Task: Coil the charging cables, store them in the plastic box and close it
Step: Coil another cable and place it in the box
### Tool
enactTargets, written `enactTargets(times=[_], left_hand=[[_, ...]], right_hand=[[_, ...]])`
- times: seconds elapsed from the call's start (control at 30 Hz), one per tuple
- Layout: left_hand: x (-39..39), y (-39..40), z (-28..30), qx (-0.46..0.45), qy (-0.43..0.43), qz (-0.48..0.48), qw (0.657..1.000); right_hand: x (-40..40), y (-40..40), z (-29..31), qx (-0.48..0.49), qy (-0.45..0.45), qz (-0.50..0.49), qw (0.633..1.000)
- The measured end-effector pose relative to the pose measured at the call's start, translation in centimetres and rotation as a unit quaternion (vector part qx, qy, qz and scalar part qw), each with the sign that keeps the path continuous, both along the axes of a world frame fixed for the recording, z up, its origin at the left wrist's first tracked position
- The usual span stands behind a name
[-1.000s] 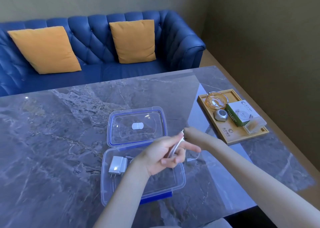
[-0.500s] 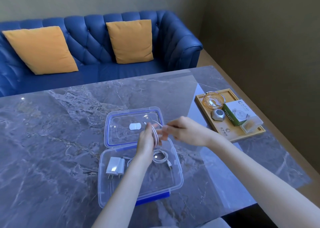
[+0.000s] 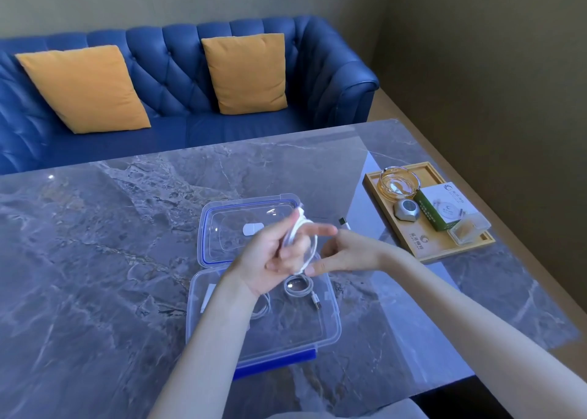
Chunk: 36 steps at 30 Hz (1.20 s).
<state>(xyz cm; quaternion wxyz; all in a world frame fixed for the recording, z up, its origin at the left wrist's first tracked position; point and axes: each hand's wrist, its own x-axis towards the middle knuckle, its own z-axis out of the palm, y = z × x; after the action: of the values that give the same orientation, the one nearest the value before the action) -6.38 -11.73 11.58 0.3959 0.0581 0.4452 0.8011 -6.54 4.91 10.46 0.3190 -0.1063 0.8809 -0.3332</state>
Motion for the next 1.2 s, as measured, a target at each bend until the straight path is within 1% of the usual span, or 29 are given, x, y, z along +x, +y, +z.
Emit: enactTargets(times=[0.1,0.17,0.23,0.27,0.33,0.4,0.5,0.57,0.63,0.7,0.77,0.83,0.87,0.93,1.0,1.07,1.13,1.2], left_hand=[[0.8,0.3,-0.6,-0.085,0.051,-0.093,0.991],[1.3,0.8,-1.2,-0.172,0.077,-0.100,0.977],[1.7,1.2,-1.9,-0.245,0.102,-0.074,0.961],[1.8,1.5,-2.2,-0.268,0.110,-0.055,0.955],[1.9,2.0,-2.8,-0.295,0.102,-0.009,0.950],[1.9,2.4,-3.4,-0.314,0.077,0.038,0.946],[2.0,2.8,-4.2,-0.300,0.048,0.109,0.946],[1.9,3.0,-4.6,-0.283,0.046,0.144,0.947],[2.0,3.2,-4.5,-0.284,0.051,0.171,0.942],[1.9,3.5,-4.5,-0.267,0.037,0.199,0.942],[1.6,3.8,-4.7,-0.227,0.006,0.237,0.945],[1.1,3.7,-4.9,-0.199,-0.030,0.286,0.937],[0.8,3.6,-4.9,-0.193,-0.046,0.307,0.931],[0.6,3.6,-4.9,-0.197,-0.062,0.332,0.920],[0.4,3.4,-4.9,-0.205,-0.071,0.354,0.910],[0.1,3.0,-5.3,-0.205,-0.067,0.367,0.905],[-0.4,2.3,-5.6,-0.220,-0.045,0.358,0.906],[-0.6,1.6,-5.8,-0.232,-0.012,0.321,0.918]], right_hand=[[-1.1,0.3,0.8,0.052,0.039,0.013,0.998],[-1.7,0.4,1.6,0.064,0.057,0.016,0.996],[-2.0,0.3,2.3,0.060,0.073,0.021,0.995],[-2.0,0.2,2.7,0.058,0.082,0.025,0.995],[-2.0,0.1,2.9,0.059,0.088,0.028,0.994],[-1.9,0.1,2.8,0.055,0.085,0.015,0.995],[-1.6,-0.3,2.7,0.037,0.097,-0.029,0.994],[-1.2,-0.7,2.5,0.023,0.109,-0.053,0.992],[-0.9,-0.8,2.5,0.021,0.111,-0.063,0.992],[-0.5,-1.1,2.7,0.010,0.114,-0.070,0.991],[0.0,-1.6,2.8,0.013,0.138,-0.060,0.989],[0.9,-2.4,2.2,0.044,0.165,-0.030,0.985],[1.4,-2.9,1.6,0.037,0.161,-0.026,0.986],[2.2,-3.4,0.9,-0.025,0.119,-0.042,0.992],[2.3,-3.4,0.7,-0.064,0.091,-0.069,0.991],[2.2,-3.2,0.9,-0.105,0.055,-0.116,0.986],[1.9,-2.9,1.2,-0.166,0.011,-0.174,0.971],[1.6,-2.4,1.9,-0.255,-0.032,-0.225,0.940]])
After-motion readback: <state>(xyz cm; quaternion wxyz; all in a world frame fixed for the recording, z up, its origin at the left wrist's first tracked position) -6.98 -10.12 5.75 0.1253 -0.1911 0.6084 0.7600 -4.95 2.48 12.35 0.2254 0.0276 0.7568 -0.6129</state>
